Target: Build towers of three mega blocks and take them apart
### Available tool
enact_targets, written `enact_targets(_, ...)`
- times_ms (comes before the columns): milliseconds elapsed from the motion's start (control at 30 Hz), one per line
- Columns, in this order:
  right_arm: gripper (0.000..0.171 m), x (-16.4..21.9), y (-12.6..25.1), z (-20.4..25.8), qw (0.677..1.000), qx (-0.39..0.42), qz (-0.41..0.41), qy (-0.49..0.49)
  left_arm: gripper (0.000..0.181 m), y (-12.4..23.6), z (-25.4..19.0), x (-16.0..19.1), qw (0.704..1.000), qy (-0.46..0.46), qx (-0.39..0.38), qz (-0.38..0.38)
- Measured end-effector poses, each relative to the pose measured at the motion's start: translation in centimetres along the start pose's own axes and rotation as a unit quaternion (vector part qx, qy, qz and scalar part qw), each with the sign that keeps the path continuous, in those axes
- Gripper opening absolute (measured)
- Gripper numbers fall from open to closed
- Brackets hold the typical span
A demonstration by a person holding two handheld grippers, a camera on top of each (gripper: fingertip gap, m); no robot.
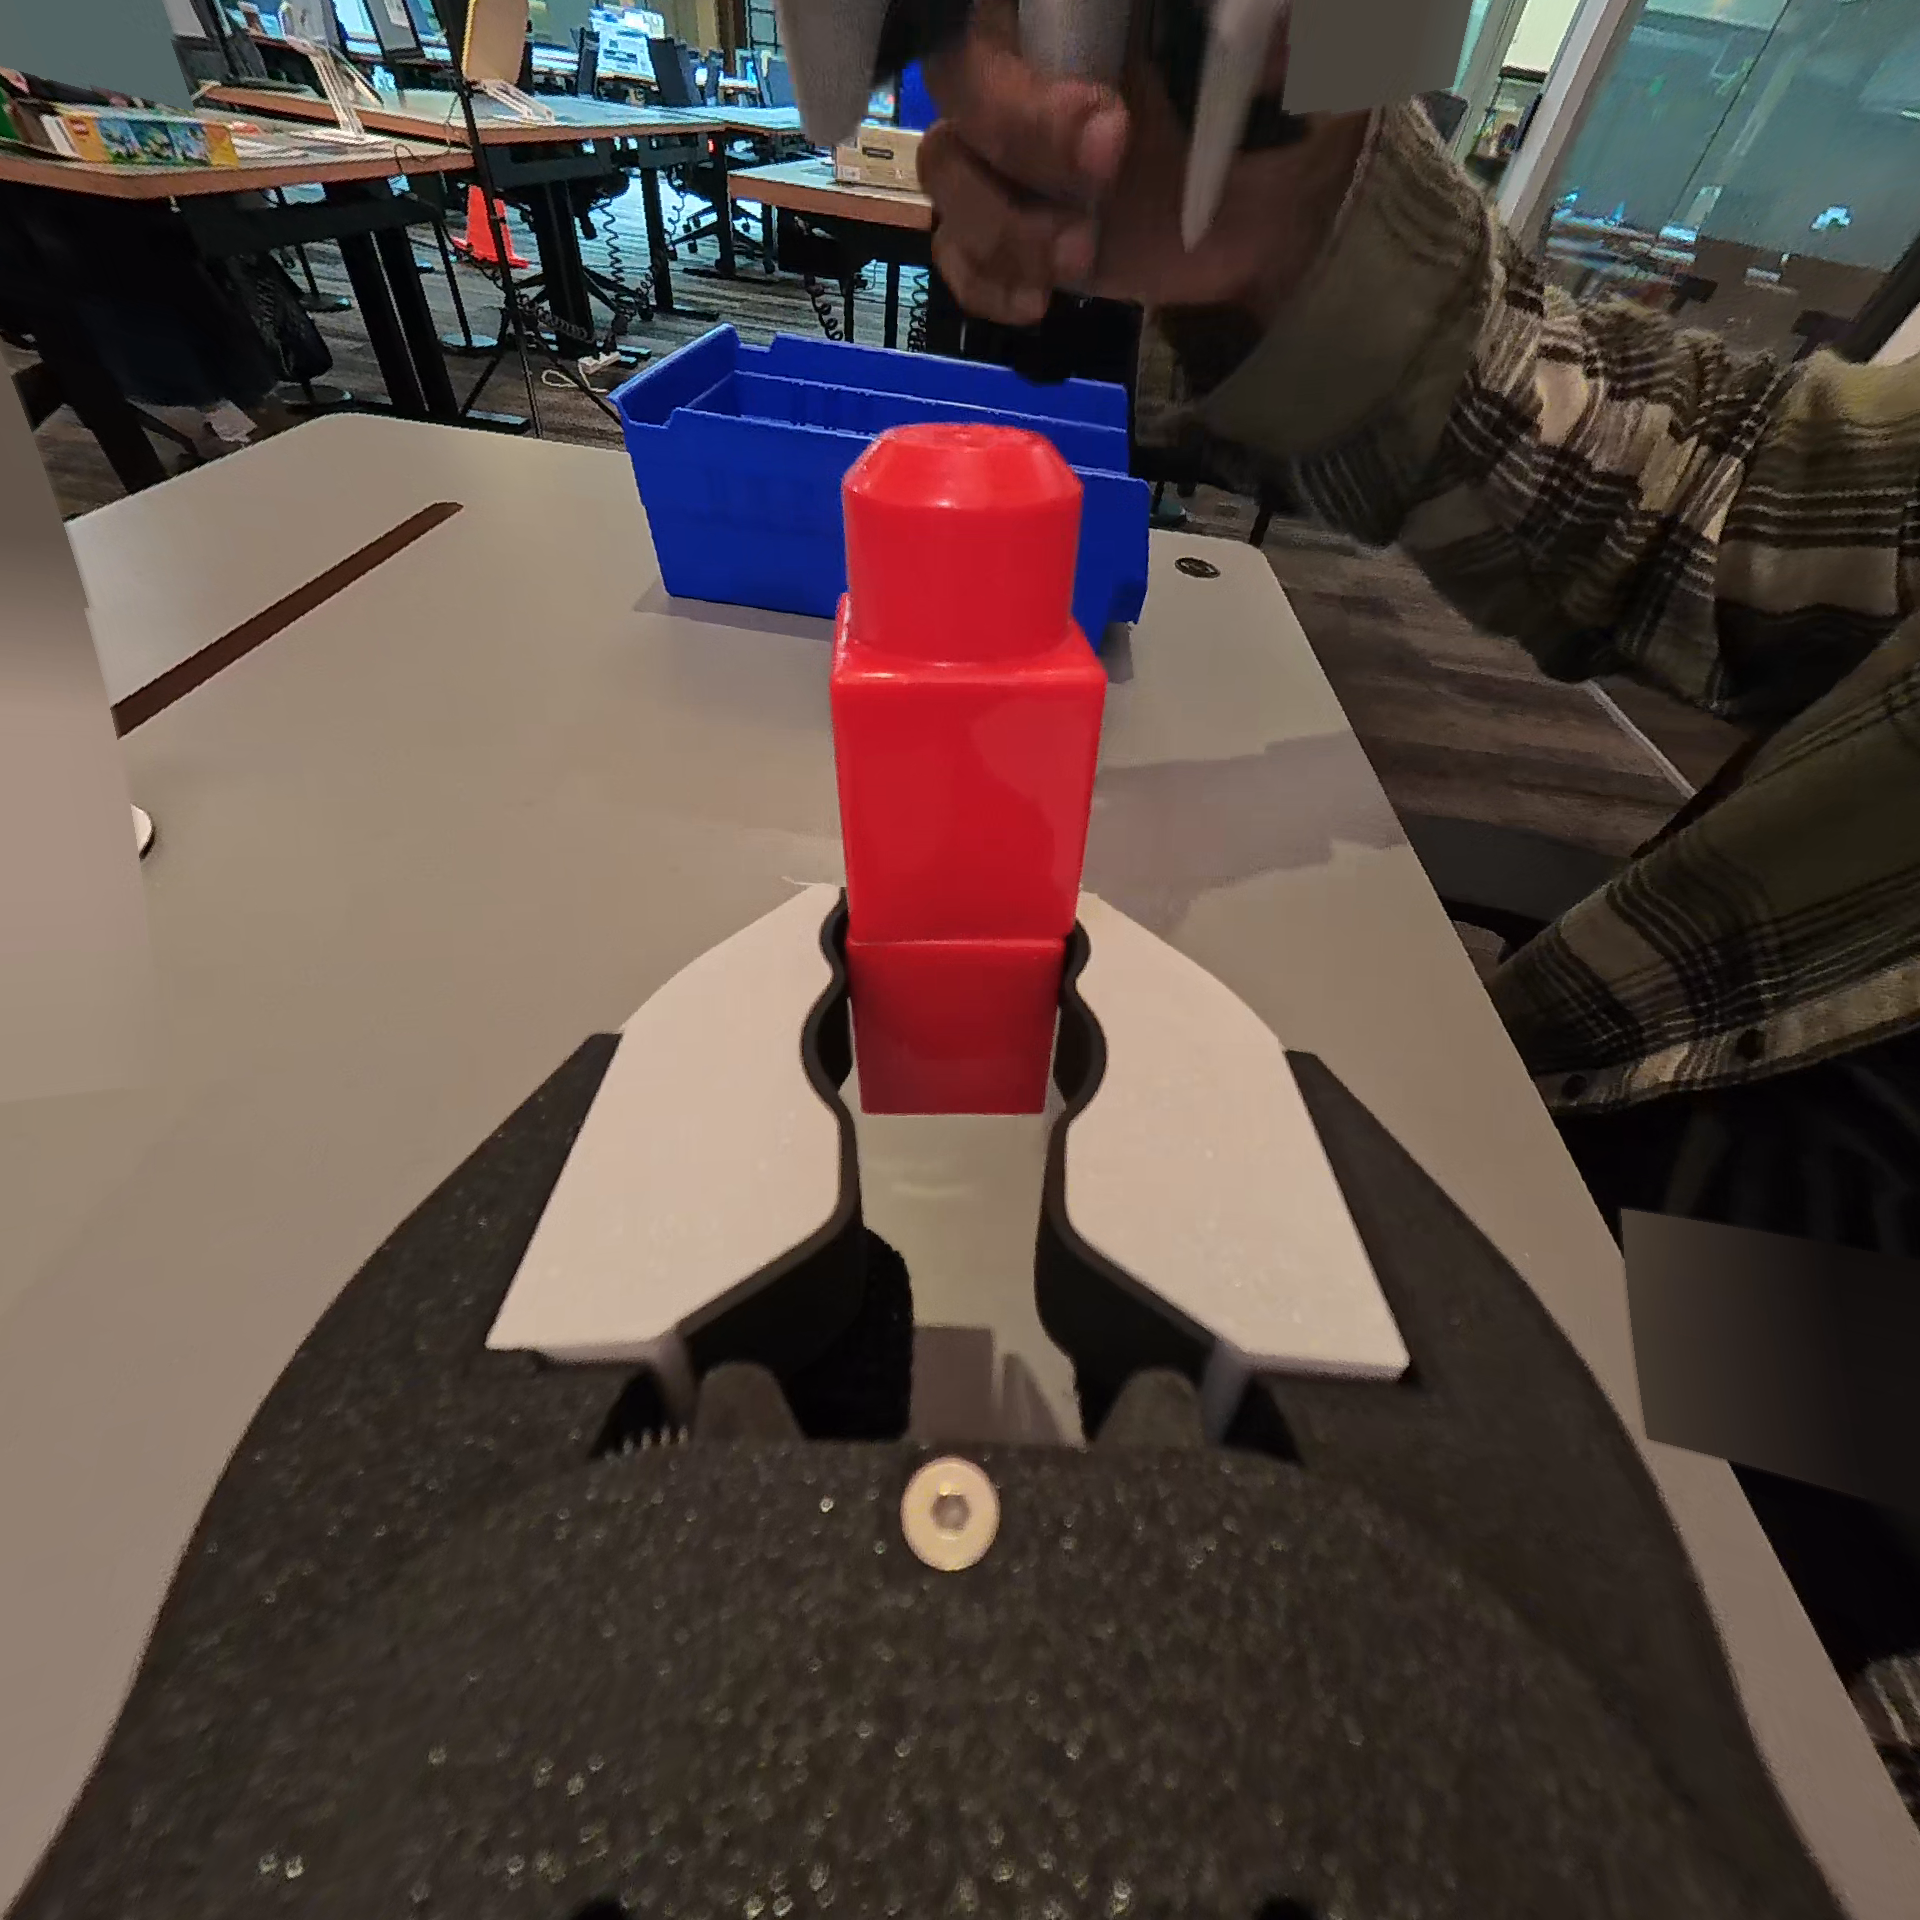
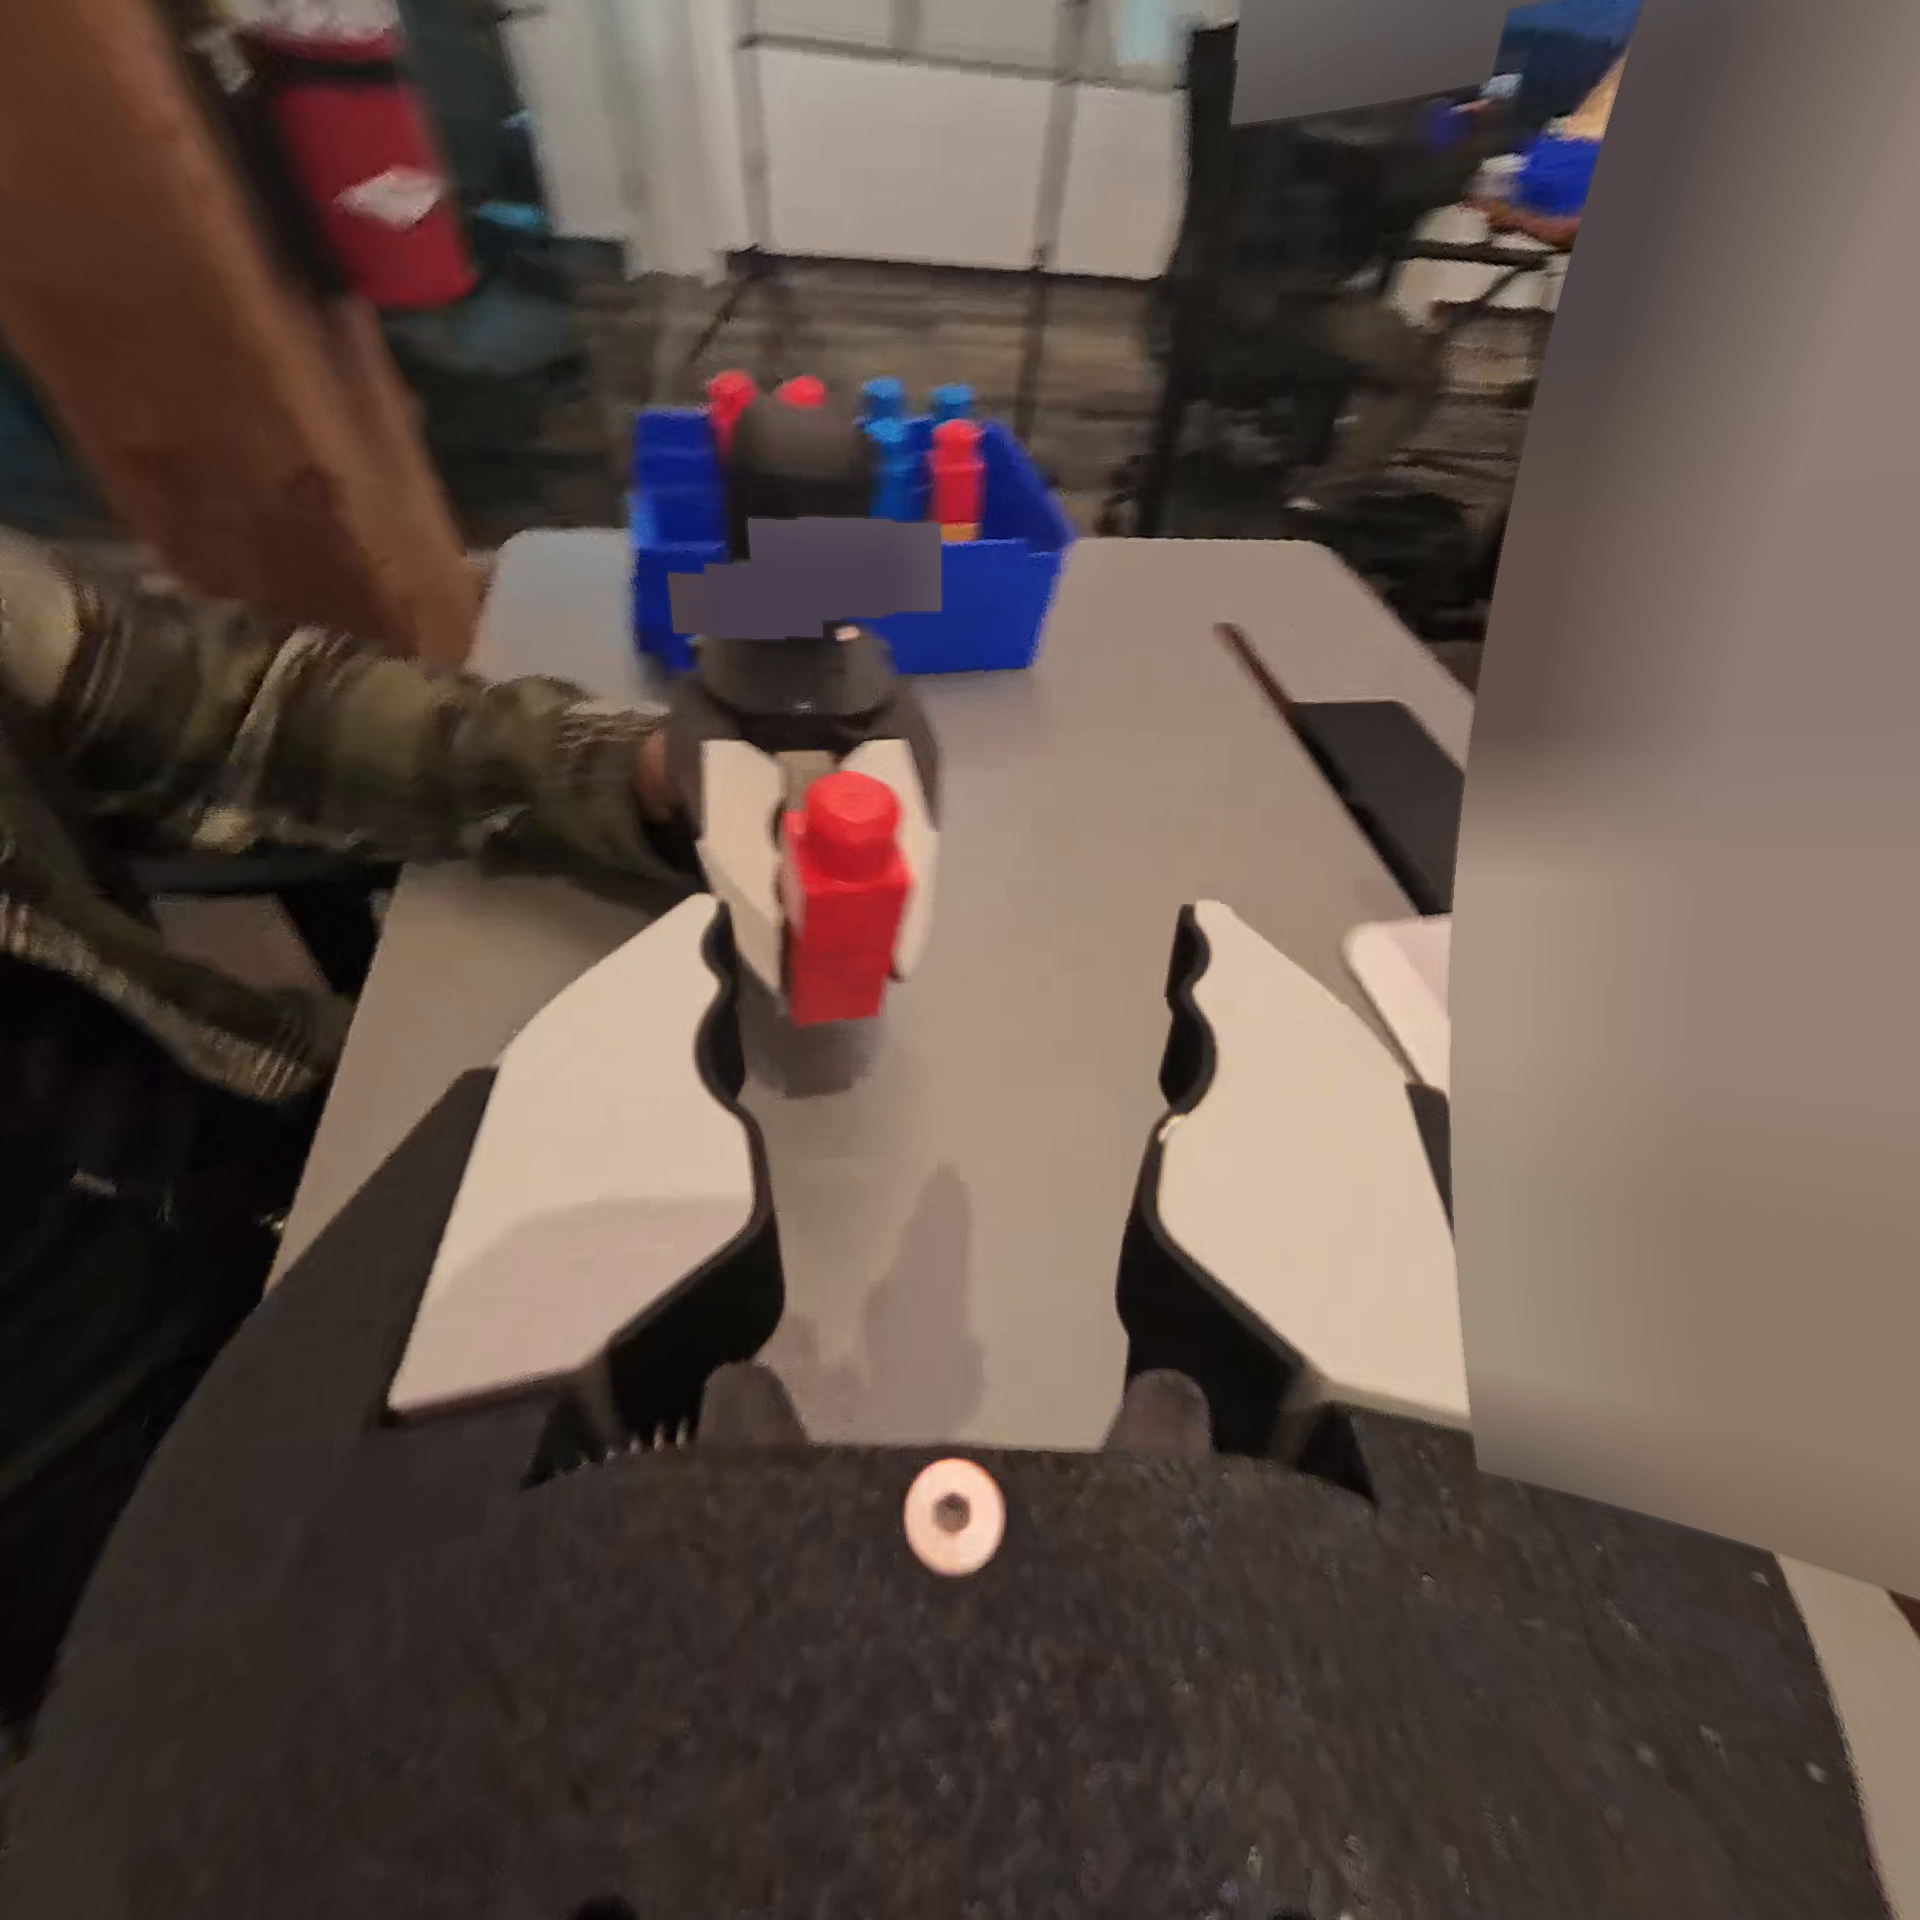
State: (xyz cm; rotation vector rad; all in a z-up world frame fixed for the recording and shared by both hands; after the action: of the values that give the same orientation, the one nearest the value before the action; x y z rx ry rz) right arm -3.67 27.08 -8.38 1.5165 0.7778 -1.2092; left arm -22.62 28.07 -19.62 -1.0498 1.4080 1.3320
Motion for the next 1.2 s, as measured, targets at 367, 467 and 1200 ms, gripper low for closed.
enact_targets(367, 0.046, 1.5, -9.6, 2.0, 0.98, -0.137, 0.138, 0.043, 0.035, 0.3, -0.5, -0.6, 1.0, -0.001, 0.019, -0.016)
enact_targets(467, 0.035, 1.6, -9.7, 2.1, 0.975, -0.141, 0.167, 0.043, 0.035, 0.1, -0.6, -0.5, 1.0, -0.005, 0.016, 0.0)
enact_targets(1200, 0.035, 6.8, 26.6, -11.7, 0.875, 0.433, 0.125, -0.176, 0.035, 0.5, -2.1, -2.4, 0.999, -0.036, 0.02, -0.024)
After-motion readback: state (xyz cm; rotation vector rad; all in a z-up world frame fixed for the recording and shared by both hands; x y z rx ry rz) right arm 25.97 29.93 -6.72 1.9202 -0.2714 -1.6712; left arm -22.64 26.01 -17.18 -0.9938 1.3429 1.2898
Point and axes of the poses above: each gripper's, where its closed fingertips meet, y back along the fingers, x out of its underside, z = x × y across the jaws, the point moved 7 cm from there along y, back along the fingers, and after that the axes turned 6 degrees about -y, right-handed, at the moved point
